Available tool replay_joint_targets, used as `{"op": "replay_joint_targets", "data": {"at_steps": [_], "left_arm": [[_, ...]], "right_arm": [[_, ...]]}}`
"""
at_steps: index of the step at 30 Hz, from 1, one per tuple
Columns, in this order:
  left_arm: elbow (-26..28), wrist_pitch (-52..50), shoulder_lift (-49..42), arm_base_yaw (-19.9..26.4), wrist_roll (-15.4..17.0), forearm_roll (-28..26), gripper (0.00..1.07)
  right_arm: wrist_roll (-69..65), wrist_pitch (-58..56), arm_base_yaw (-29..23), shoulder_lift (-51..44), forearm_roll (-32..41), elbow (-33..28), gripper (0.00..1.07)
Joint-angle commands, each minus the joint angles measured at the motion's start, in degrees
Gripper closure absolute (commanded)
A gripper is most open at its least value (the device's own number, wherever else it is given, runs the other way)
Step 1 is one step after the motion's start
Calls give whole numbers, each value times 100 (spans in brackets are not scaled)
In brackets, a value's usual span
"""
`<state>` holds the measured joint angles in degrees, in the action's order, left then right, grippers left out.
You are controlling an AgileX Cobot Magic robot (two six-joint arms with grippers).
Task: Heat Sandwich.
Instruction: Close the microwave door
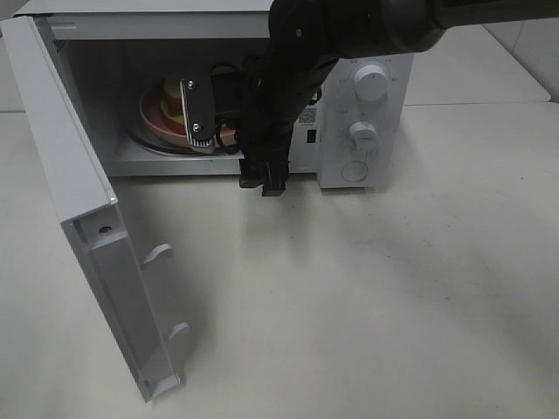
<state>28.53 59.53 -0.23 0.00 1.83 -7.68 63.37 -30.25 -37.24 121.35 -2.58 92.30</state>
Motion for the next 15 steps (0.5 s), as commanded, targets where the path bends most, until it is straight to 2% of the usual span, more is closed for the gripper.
{"op": "replay_joint_targets", "data": {"at_steps": [1,2,5,7,15], "left_arm": [[-17,-92,-149,-17,17,17,7],[-17,-92,-149,-17,17,17,7],[-17,-92,-149,-17,17,17,7],[-17,-92,-149,-17,17,17,7],[-17,-92,-149,-17,17,17,7]], "right_arm": [[40,424,-17,-384,29,-556,31],[34,584,-17,-596,29,-837,31],[34,653,-17,-773,29,-1083,31],[34,779,-17,-1043,29,-1467,31],[11,877,-17,-1599,29,-2149,31]]}}
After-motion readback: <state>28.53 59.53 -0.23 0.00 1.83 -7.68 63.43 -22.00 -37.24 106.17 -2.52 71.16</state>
